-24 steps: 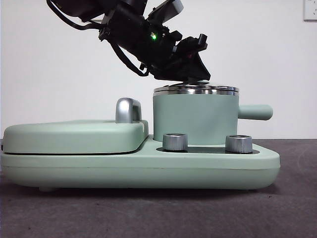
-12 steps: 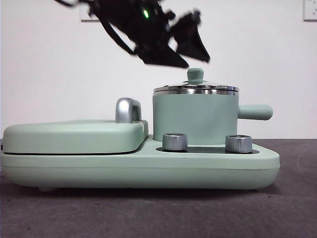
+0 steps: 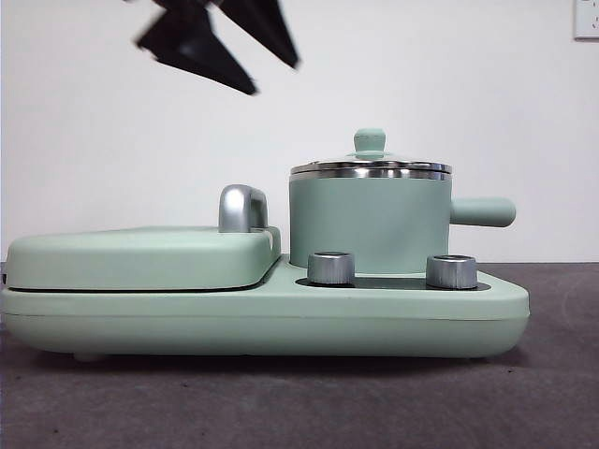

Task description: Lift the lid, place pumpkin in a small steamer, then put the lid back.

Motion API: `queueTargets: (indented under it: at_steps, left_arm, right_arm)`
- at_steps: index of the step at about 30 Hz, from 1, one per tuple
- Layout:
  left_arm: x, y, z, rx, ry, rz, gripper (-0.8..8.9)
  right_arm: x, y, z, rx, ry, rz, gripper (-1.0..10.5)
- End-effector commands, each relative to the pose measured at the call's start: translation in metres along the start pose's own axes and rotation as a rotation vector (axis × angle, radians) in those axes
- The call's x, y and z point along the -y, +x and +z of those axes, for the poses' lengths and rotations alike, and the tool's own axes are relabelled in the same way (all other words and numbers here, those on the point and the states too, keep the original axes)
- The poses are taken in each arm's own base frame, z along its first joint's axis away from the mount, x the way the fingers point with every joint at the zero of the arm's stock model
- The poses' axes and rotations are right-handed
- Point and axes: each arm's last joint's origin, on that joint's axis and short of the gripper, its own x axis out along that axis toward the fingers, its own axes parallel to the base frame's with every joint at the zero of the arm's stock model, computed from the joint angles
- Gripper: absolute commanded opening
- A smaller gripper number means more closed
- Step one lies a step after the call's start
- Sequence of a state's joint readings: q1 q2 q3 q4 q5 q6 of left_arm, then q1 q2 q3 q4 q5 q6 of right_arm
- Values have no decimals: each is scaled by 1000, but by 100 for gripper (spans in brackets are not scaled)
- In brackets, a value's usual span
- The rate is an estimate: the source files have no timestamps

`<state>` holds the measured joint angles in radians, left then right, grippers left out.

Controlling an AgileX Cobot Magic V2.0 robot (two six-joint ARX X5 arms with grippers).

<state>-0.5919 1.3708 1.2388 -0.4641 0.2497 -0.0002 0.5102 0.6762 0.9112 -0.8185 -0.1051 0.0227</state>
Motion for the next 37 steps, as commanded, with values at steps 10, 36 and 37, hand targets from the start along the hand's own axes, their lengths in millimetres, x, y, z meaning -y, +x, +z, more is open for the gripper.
queueTargets:
  at_steps: [10,36,37]
  left_arm:
    - [-1,-70,-59,-23,-92,133,303]
    - [8,-99,-80,-70,-66,143,7]
    - [8,-101,-80,-67,5,156,7]
  right_arm:
    - [2,35,11,-82,-3,6,369]
    - [3,36,13,-63,-5,3,35]
    - [3,36,13,-63,-5,3,35]
